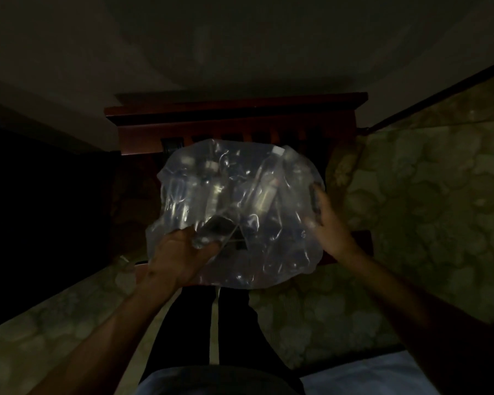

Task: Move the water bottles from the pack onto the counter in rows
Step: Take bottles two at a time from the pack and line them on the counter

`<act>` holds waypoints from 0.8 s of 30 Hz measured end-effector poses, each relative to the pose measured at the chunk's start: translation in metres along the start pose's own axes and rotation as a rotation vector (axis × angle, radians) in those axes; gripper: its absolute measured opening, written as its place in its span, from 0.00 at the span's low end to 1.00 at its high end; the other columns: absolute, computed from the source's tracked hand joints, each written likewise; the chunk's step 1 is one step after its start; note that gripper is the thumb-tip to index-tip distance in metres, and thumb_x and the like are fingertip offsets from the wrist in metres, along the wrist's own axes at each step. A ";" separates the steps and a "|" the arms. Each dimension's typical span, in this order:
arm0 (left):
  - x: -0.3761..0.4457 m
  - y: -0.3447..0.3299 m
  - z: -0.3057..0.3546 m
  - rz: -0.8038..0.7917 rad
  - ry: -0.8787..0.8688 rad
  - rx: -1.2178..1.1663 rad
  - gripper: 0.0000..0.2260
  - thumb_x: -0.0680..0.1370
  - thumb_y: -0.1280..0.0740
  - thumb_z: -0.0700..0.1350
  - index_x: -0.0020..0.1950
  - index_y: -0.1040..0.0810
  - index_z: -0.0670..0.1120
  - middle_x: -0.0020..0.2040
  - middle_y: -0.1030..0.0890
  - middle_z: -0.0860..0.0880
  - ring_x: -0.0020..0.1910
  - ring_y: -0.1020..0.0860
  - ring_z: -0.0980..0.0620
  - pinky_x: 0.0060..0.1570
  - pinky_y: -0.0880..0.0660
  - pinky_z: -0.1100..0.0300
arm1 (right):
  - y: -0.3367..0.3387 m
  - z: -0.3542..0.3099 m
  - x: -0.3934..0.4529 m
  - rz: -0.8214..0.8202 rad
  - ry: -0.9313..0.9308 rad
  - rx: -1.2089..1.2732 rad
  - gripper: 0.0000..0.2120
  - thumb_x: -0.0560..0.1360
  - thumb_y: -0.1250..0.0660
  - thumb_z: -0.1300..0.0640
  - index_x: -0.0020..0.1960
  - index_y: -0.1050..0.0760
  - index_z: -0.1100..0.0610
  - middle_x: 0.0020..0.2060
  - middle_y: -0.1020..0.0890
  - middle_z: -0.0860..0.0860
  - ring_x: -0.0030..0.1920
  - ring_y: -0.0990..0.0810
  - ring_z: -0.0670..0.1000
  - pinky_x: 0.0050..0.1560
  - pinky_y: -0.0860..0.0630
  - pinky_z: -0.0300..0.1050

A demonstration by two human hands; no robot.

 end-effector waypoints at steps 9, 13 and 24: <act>0.004 0.008 0.005 0.020 -0.007 0.082 0.20 0.75 0.32 0.60 0.53 0.21 0.44 0.48 0.19 0.44 0.43 0.22 0.47 0.42 0.29 0.58 | 0.051 -0.011 -0.009 0.424 -0.019 -0.003 0.16 0.77 0.34 0.50 0.58 0.25 0.61 0.50 0.19 0.54 0.50 0.21 0.52 0.47 0.27 0.36; -0.004 0.015 0.019 0.040 -0.016 0.078 0.22 0.74 0.32 0.62 0.51 0.20 0.44 0.48 0.18 0.43 0.49 0.20 0.44 0.46 0.26 0.56 | 0.078 -0.020 -0.019 0.413 -0.127 -0.016 0.22 0.68 0.31 0.45 0.57 0.24 0.57 0.49 0.20 0.50 0.48 0.20 0.49 0.43 0.25 0.38; -0.054 0.077 0.089 0.092 -0.130 0.235 0.25 0.74 0.42 0.68 0.50 0.21 0.48 0.45 0.23 0.48 0.43 0.25 0.49 0.36 0.35 0.59 | 0.145 -0.140 -0.078 0.455 -0.034 -0.346 0.18 0.70 0.28 0.48 0.53 0.28 0.56 0.44 0.28 0.48 0.43 0.24 0.52 0.46 0.25 0.48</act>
Point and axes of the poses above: each hand's wrist, its own x-axis towards the middle knuckle, its own y-axis out of the back of the hand, z = x × y, the point moved 9 cm from there along x, towards the middle knuckle
